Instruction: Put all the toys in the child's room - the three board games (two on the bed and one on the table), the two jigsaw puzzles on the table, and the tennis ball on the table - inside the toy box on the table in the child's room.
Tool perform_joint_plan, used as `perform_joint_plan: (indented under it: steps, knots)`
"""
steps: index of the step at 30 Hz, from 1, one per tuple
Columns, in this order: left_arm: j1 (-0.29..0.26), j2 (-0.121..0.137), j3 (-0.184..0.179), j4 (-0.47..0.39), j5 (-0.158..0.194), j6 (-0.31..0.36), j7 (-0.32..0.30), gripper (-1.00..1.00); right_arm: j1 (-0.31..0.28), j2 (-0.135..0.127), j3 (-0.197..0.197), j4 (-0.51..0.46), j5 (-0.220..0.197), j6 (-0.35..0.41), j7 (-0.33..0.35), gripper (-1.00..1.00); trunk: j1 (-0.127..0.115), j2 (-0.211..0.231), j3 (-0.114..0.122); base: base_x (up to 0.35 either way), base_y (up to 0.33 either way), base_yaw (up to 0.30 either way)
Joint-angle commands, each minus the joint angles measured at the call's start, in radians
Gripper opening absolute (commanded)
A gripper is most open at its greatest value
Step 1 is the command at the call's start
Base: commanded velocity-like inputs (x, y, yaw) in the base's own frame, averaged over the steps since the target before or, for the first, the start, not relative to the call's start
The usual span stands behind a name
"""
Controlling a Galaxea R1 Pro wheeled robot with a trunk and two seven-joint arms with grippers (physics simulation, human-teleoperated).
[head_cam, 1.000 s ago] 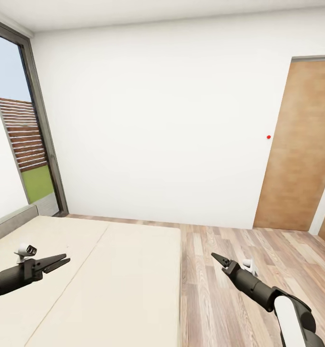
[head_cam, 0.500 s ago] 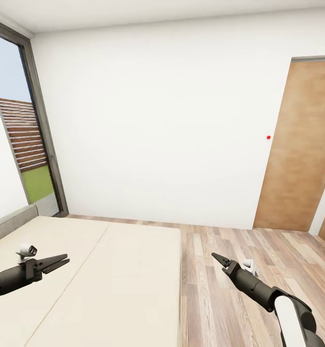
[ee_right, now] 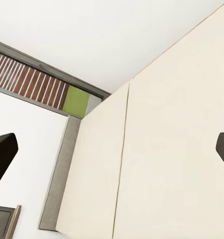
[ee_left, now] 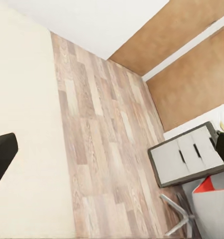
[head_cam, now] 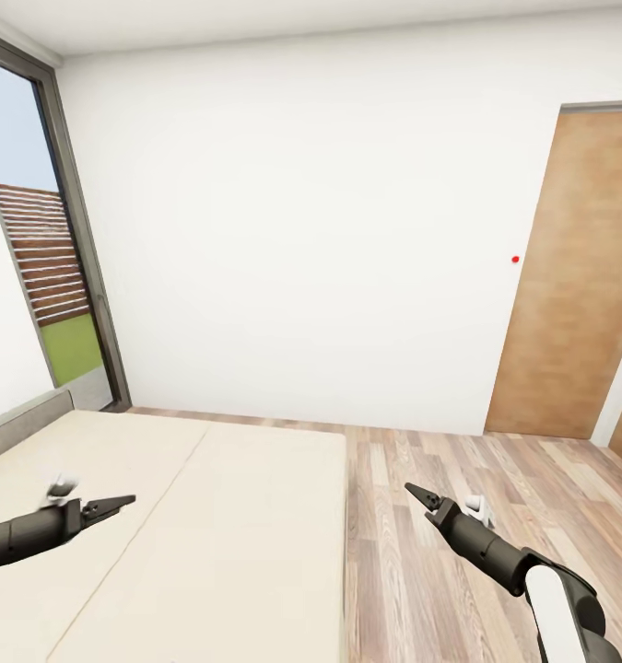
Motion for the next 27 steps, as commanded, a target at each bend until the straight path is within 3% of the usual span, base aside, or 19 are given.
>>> perform_joint_plan:
  steps: [1,8,11,14,16,18,22,27]
  knots:
    - [-0.001,0.0,0.0,0.0,-0.002,0.009,0.019,1.0,-0.001,0.001,-0.003,0.0,0.006,0.006,0.007,1.0,0.0,-0.001,-0.001,0.0,0.0,0.0]
    - [-0.007,-0.022,-0.026,-0.003,-0.02,0.006,0.221,1.0,0.0,0.001,-0.003,-0.001,0.007,0.005,0.008,1.0,0.0,-0.001,-0.001,0.0,0.0,0.0]
    - [-0.01,-0.045,-0.077,-0.005,-0.022,-0.003,0.354,1.0,0.0,0.001,-0.003,-0.002,0.007,0.004,0.008,1.0,0.0,-0.001,-0.001,0.0,0.0,0.0]
    - [-0.01,-0.066,-0.114,-0.006,-0.023,-0.008,0.442,1.0,0.0,0.001,-0.003,-0.002,0.007,0.004,0.008,1.0,0.0,-0.001,-0.001,0.0,0.0,0.0]
    - [-0.01,-0.102,-0.156,-0.008,-0.023,-0.016,0.567,1.0,-0.001,0.001,-0.003,-0.001,0.007,0.004,0.008,1.0,0.0,-0.001,-0.001,0.0,0.0,0.0]
    - [-0.01,-0.127,-0.178,-0.009,-0.023,-0.023,0.646,1.0,0.0,0.001,-0.003,-0.001,0.007,0.004,0.008,1.0,0.0,-0.001,-0.001,0.0,0.0,0.0]
    - [-0.011,-0.159,-0.22,0.0,-0.024,-0.042,0.763,1.0,-0.001,0.001,-0.003,0.0,0.007,0.005,0.008,1.0,0.0,-0.001,-0.001,0.0,0.0,0.0]
    - [-0.012,-0.175,-0.285,0.051,-0.025,-0.109,0.864,1.0,-0.001,0.001,-0.003,0.0,0.007,0.006,0.007,1.0,0.0,-0.001,-0.001,0.0,0.0,0.0]
